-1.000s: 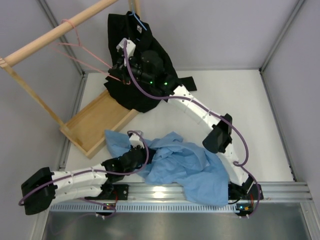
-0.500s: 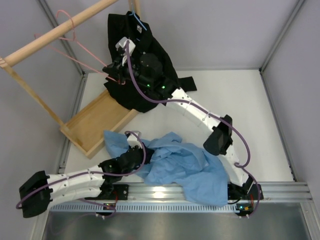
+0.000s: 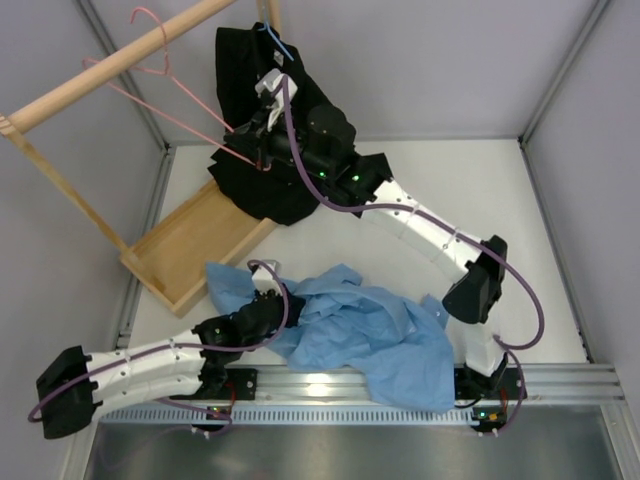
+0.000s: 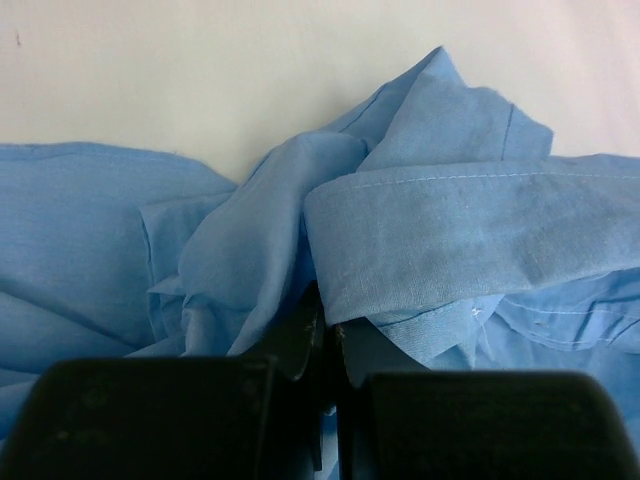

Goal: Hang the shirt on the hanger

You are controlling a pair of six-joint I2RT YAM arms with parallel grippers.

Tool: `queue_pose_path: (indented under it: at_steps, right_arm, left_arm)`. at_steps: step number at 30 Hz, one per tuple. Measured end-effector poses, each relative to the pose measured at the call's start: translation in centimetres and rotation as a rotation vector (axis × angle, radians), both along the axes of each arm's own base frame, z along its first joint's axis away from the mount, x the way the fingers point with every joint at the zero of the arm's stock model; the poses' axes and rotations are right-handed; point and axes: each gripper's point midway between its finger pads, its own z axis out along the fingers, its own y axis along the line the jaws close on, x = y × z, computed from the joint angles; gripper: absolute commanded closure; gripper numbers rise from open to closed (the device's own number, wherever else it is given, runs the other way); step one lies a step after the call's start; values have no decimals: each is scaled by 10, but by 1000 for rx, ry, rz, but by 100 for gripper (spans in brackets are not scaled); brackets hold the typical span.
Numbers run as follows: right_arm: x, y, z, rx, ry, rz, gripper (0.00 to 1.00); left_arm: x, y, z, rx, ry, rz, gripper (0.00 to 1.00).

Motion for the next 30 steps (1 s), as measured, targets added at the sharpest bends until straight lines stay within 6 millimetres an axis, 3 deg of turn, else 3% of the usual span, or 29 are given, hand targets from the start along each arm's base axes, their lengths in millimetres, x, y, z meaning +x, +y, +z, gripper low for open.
queue_pose_path:
  at_steps: [6, 11, 17, 23, 26, 30]
  right_arm:
    - [-10, -32, -7, -35, 20, -27, 100]
    - [-26, -77, -21, -75, 48, -74, 100]
    - [-63, -176, -46, -103, 121, -252, 100]
    - [-139, -305, -69, -20, 218, -387, 100]
    - [-175, -349, -69, 45, 236, -383, 100]
    - [-210, -389, -80, 86, 284, -371, 100]
  left_arm:
    - [5, -3, 31, -27, -24, 17, 100]
    - [13, -1, 57, -36, -48, 64, 100]
    - [23, 2, 82, -39, -73, 125, 100]
    - [47, -1, 95, -3, -71, 179, 100]
    - [67, -9, 98, 19, -39, 189, 100]
    - [98, -20, 98, 33, 15, 193, 100]
